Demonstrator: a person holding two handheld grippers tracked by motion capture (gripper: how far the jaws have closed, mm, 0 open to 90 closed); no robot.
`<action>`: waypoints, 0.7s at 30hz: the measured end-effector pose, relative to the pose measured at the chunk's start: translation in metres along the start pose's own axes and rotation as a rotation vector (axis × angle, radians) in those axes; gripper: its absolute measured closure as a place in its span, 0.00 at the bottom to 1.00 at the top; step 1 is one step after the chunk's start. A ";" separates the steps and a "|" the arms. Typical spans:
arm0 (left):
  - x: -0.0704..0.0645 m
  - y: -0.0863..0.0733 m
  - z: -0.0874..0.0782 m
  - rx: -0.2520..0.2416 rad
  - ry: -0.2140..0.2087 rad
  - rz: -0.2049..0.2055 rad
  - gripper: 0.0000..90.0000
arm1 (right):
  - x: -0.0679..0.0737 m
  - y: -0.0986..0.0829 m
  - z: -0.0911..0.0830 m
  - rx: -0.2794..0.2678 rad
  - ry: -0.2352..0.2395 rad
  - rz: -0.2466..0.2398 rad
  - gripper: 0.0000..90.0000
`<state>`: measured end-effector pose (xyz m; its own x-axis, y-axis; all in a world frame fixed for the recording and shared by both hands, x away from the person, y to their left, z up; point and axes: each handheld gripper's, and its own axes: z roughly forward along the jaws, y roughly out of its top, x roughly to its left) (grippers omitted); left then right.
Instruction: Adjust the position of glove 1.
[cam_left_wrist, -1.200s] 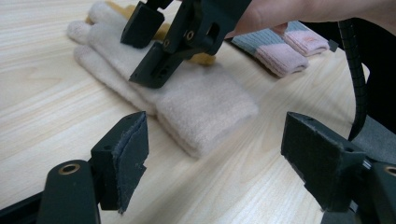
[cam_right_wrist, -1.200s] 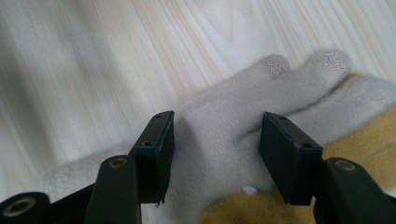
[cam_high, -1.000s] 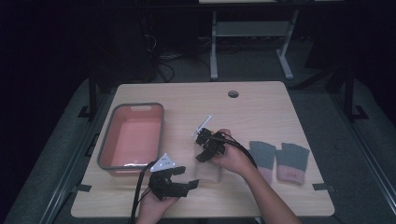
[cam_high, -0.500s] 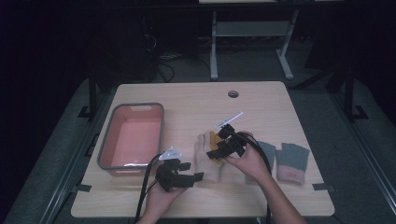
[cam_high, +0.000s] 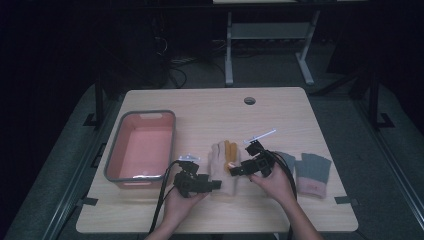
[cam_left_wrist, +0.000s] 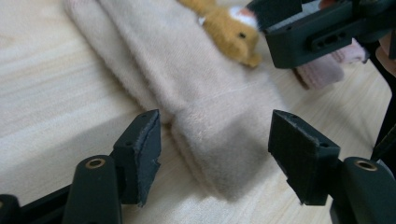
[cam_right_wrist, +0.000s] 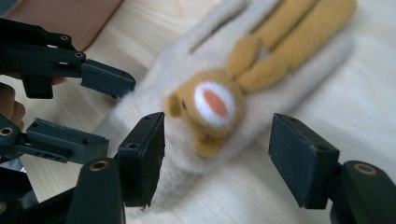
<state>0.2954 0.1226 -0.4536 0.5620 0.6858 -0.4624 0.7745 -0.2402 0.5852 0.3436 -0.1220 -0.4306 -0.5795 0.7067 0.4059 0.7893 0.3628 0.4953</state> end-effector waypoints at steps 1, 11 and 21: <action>0.000 0.000 0.001 0.003 0.000 -0.003 0.40 | -0.002 -0.002 0.002 0.004 0.006 0.019 0.40; 0.004 0.000 0.008 0.051 0.001 -0.008 0.47 | -0.007 -0.012 0.014 -0.010 0.044 0.115 0.48; 0.006 0.001 0.009 0.064 -0.009 0.001 0.52 | -0.006 -0.019 0.023 -0.047 0.047 0.198 0.51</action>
<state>0.3023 0.1200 -0.4613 0.5653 0.6793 -0.4680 0.7908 -0.2850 0.5417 0.3362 -0.1188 -0.4604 -0.4235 0.7318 0.5340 0.8792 0.1900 0.4369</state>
